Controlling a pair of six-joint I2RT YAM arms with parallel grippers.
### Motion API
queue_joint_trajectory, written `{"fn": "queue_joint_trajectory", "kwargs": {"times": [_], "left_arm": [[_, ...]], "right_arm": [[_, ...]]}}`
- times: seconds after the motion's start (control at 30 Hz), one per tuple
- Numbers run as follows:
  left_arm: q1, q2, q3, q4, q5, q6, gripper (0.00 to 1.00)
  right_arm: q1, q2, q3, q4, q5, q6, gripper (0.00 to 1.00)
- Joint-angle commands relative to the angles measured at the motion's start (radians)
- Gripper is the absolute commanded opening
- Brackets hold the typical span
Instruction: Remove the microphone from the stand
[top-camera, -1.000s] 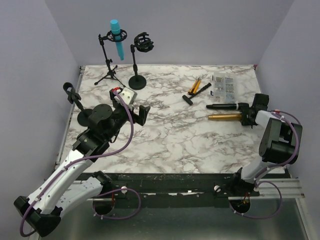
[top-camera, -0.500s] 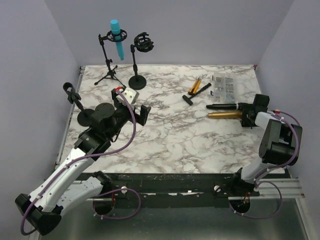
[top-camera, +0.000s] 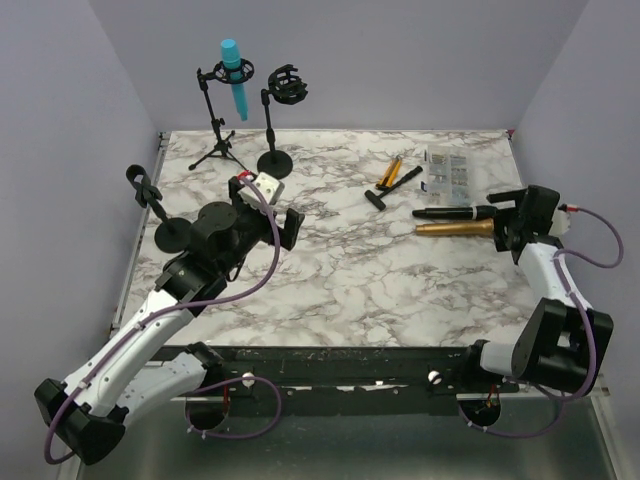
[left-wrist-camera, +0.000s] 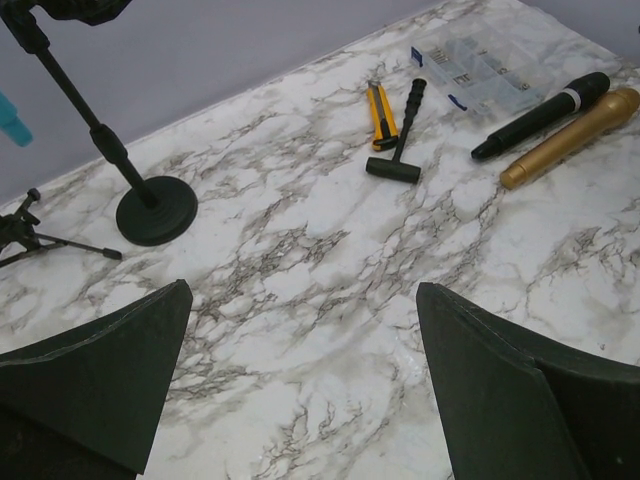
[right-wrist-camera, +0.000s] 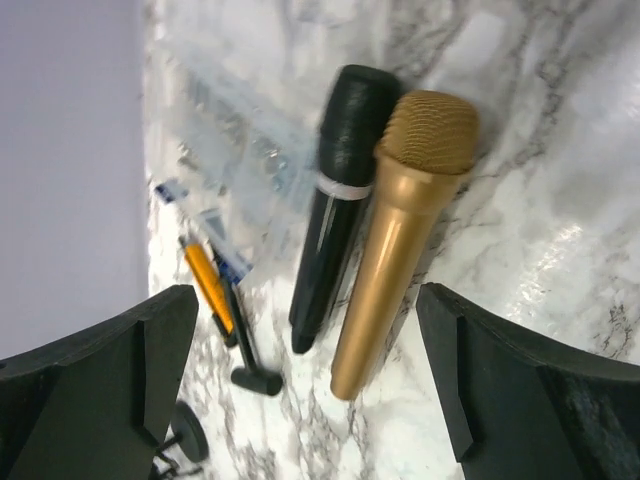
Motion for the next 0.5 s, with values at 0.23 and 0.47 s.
{"fn": "queue_joint_trajectory", "kwargs": {"times": [0.23,0.47], "left_arm": [[0.082,0.132,0.038,0.018,0.004,-0.176,0.99],[0.263,0.192,-0.02,0.235,0.214,-0.353,0.99]], "right_arm": [[0.022,-0.157,0.019,-0.041,-0.508,-0.562,1.0],[0.247,-0.238,-0.074,0.071,-0.594,-0.557,1.0]]}}
